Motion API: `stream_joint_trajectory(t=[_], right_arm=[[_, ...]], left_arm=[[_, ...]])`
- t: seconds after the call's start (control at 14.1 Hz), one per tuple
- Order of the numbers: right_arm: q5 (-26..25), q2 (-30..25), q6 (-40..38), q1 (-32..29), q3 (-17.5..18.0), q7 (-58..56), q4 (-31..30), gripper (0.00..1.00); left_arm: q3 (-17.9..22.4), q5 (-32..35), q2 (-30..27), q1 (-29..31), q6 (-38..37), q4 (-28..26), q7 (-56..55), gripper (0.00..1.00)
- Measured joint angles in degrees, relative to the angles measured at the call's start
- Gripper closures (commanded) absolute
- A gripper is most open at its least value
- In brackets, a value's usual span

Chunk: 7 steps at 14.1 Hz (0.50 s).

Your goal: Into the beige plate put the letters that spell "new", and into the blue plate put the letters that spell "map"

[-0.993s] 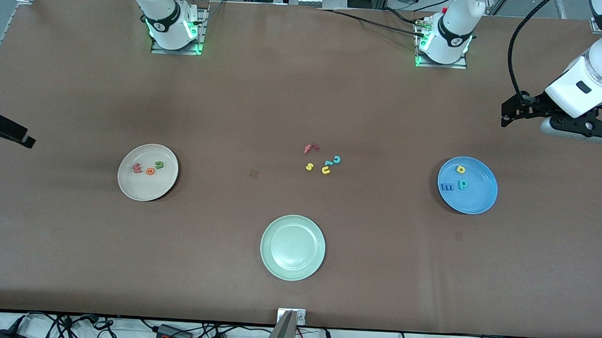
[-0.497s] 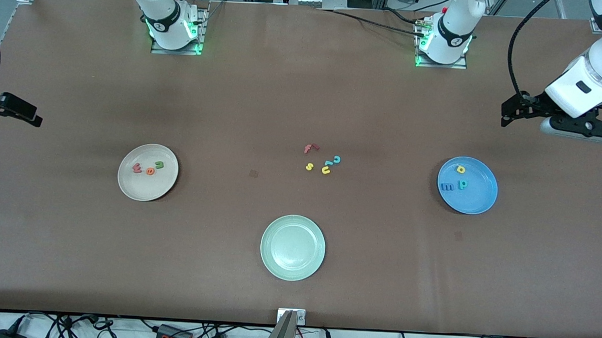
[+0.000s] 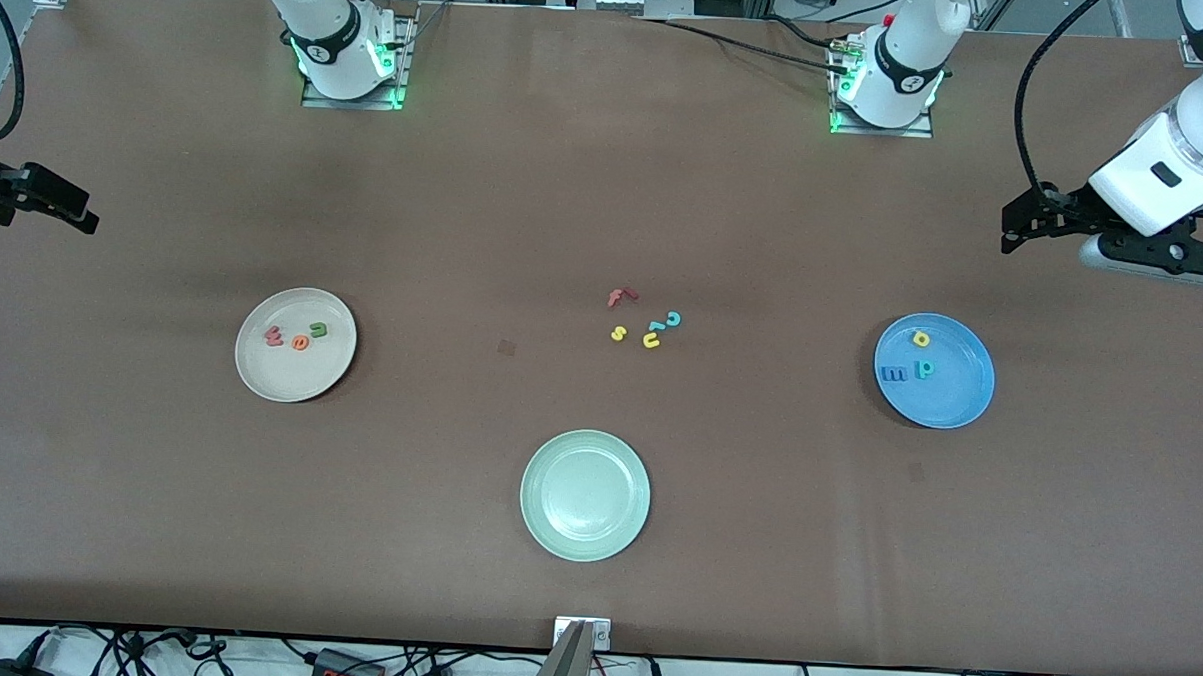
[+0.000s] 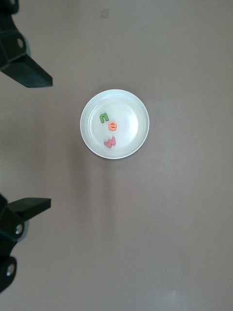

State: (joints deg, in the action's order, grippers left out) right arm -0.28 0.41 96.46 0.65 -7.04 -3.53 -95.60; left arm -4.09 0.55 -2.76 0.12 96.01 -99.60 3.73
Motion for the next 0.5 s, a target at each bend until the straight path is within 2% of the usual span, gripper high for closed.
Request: stream_joint_trajectory(t=[0.5], right_arm=[[0.0,0.0,-0.7,0.2,0.0,0.0,-0.5,0.00]], left_arm=[[0.0,0.0,0.0,0.0,0.0,0.0,0.0,0.00]])
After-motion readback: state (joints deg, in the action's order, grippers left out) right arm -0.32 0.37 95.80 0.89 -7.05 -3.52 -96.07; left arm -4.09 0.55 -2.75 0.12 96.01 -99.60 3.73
